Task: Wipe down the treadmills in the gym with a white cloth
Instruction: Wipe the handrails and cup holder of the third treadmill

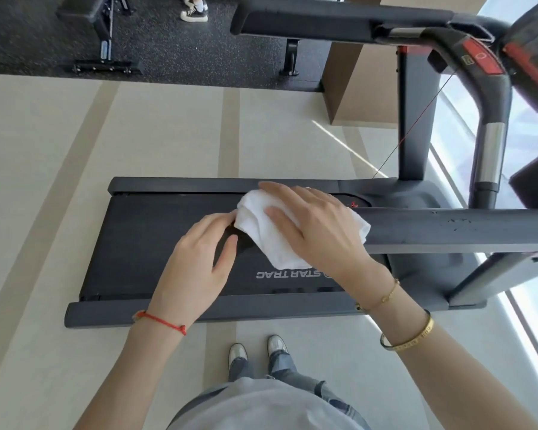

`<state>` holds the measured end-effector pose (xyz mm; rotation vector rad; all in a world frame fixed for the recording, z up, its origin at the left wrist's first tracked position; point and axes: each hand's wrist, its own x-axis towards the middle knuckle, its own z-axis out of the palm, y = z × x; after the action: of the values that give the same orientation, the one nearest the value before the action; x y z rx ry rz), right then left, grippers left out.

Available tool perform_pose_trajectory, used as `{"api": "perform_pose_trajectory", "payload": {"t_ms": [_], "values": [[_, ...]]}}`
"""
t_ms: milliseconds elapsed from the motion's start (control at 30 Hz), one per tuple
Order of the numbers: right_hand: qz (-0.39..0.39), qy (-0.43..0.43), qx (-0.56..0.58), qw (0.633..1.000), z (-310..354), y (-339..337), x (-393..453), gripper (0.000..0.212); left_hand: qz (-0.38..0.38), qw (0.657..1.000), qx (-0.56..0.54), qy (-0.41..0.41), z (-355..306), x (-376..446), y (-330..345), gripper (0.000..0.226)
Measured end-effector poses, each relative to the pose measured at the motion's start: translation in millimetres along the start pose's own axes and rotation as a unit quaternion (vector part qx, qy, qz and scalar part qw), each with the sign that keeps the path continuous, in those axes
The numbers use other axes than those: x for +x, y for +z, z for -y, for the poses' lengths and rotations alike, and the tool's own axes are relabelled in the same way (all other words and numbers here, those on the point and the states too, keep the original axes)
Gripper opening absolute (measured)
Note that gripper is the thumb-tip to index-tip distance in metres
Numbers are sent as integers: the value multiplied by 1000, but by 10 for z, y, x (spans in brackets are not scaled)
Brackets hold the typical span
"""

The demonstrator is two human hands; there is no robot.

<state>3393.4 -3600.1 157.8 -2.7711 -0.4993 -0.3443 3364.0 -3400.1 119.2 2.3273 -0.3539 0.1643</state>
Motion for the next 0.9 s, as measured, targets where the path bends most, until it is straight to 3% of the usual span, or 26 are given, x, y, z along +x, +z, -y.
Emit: {"api": "perform_pose_trajectory", "payload": {"t_ms": [200,367,500,567,667,733,900], "values": [[-32,74,4,997,-70,6,-1,26,10,1000,0,-3,3,12,-26,37],[-40,-35,-50,997,234,230,4,31,19,1000,1,-21,68,-33,-22,17],[-44,-95,-50,993,118,187,-102,36,22,1000,-11,-13,122,-58,-40,26],[-33,-69,-25,997,67,125,-93,34,17,1000,-12,-4,118,-38,-54,27],[-2,63,35,997,21,30,74,29,15,1000,-15,2,88,2,-78,31],[27,106,44,993,-8,47,176,30,16,1000,-19,7,61,27,-77,31],[-39,-16,12,999,69,88,-13,36,22,999,-21,20,-6,113,1,21]]}}
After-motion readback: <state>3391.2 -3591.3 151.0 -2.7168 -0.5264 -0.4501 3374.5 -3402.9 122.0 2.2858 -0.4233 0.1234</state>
